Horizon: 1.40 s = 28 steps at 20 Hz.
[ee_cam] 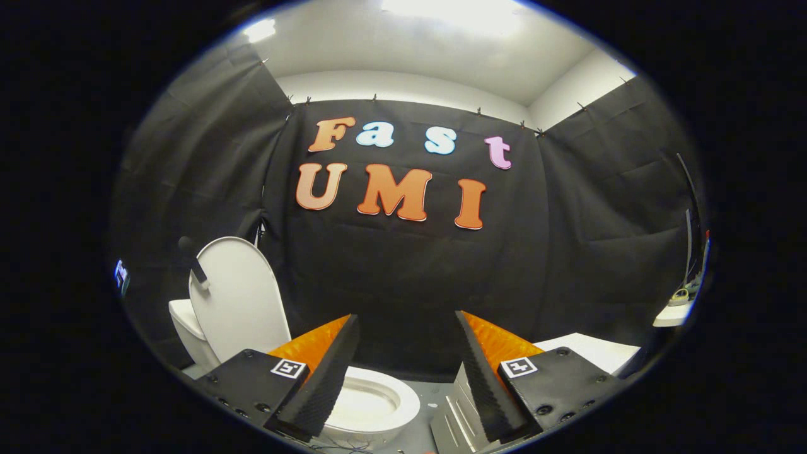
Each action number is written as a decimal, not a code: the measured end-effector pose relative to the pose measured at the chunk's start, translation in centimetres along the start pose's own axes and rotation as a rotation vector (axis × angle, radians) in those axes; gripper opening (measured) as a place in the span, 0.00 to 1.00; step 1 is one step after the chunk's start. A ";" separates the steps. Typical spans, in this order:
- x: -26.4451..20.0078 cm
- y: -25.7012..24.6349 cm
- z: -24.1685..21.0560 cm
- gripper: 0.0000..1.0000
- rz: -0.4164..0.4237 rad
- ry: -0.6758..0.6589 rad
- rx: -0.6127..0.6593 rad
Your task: Open the toilet lid.
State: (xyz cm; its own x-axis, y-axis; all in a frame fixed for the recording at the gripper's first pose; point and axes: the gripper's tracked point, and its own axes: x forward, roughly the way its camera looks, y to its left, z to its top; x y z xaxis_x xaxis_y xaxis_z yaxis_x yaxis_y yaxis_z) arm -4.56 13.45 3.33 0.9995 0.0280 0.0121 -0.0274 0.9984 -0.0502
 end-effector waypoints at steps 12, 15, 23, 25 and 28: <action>1.6 0.1 -2.2 0.97 0.057 0.010 0.137; 2.1 0.5 -1.0 0.97 0.087 -0.043 0.087; 1.7 -0.8 -4.7 0.98 0.057 0.023 0.130; 1.9 -1.4 -4.8 0.98 0.046 0.016 0.105; 2.2 -1.8 -5.2 0.99 0.032 0.021 0.102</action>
State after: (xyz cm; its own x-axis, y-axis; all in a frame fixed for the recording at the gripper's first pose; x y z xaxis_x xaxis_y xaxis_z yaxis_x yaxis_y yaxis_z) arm -2.28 11.49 -1.74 0.9982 0.0600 -0.0084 -0.0595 0.9969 0.0516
